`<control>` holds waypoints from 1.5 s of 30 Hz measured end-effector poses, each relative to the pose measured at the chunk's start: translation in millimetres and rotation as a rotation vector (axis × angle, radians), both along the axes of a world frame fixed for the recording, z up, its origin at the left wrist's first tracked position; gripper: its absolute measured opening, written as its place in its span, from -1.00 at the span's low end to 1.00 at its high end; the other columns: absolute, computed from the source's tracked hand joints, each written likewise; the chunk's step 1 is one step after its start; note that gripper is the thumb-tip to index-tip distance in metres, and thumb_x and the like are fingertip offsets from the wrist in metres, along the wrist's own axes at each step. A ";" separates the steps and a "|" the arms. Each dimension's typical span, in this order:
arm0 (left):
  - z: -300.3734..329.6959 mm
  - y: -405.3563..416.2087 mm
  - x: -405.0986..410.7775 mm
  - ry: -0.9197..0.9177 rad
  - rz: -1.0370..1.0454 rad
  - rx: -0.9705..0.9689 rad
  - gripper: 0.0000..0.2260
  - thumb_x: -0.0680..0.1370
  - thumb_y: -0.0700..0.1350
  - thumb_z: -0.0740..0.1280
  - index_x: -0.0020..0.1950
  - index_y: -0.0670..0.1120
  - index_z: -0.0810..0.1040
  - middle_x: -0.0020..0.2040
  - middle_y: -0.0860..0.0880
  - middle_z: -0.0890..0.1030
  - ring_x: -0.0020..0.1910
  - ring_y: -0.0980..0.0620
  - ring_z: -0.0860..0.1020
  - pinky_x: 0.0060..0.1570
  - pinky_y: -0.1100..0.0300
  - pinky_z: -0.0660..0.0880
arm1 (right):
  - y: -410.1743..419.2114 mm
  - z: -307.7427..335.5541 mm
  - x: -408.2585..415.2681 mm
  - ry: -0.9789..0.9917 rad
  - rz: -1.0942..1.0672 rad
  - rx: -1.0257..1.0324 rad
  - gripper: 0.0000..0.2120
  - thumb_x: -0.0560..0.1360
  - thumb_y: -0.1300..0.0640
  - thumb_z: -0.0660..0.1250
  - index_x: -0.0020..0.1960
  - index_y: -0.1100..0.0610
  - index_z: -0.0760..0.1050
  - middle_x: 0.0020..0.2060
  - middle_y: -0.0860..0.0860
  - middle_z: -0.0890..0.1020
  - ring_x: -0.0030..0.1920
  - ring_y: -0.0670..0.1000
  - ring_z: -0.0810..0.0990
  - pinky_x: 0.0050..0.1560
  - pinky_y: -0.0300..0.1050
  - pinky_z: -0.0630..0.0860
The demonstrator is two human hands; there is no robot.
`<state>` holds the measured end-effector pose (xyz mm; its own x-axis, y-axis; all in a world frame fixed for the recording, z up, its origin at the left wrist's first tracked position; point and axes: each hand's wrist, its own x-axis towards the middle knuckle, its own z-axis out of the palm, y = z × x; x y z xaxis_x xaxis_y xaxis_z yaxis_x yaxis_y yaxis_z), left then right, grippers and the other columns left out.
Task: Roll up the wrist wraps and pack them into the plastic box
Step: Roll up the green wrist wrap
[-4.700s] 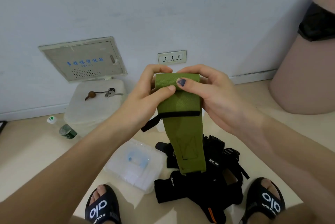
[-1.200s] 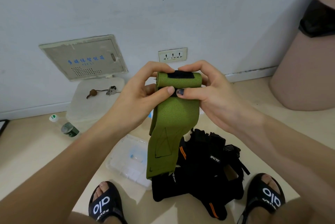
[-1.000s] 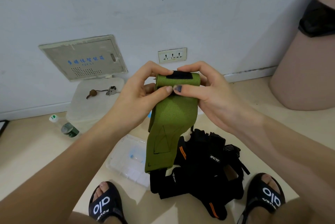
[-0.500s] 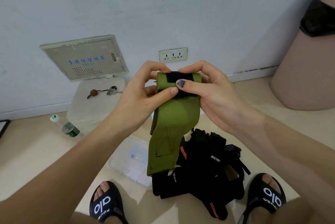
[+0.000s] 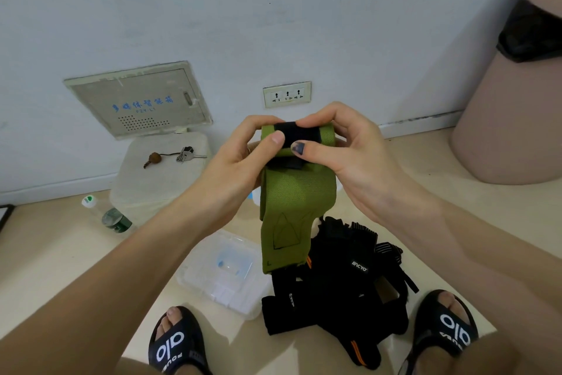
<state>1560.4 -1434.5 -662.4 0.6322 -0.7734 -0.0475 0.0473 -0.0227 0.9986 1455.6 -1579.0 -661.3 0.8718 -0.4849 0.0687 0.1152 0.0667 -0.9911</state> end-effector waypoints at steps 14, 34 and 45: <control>5.6 12.0 16.1 -0.100 -0.045 -0.051 -0.69 0.55 -0.17 0.40 0.29 -0.02 0.57 0.23 -0.35 0.57 0.14 -0.13 0.62 0.24 -0.03 0.55 | -2.0 3.6 1.8 0.147 0.101 0.123 -0.79 0.61 0.07 0.41 0.24 -0.02 0.59 0.10 0.14 0.71 0.08 0.14 0.73 0.06 0.13 0.66; 7.7 4.4 2.5 0.006 0.016 0.054 -0.80 0.69 -0.12 0.27 0.31 -0.03 0.47 0.22 -0.36 0.57 0.03 -0.14 0.62 0.18 -0.17 0.53 | -7.1 -4.8 2.8 0.061 0.117 0.030 -0.67 0.46 0.23 0.51 0.16 -0.04 0.60 0.04 0.09 0.67 0.06 0.09 0.70 0.08 0.00 0.63; 4.5 6.9 6.0 -0.062 -0.008 0.020 -0.70 0.51 -0.14 0.35 0.22 0.07 0.53 0.20 -0.31 0.57 0.11 -0.09 0.61 0.14 0.06 0.52 | -3.6 -1.0 3.3 0.146 0.106 0.098 -0.79 0.62 0.11 0.39 0.24 0.06 0.59 0.06 0.18 0.70 0.09 0.18 0.72 0.16 0.11 0.63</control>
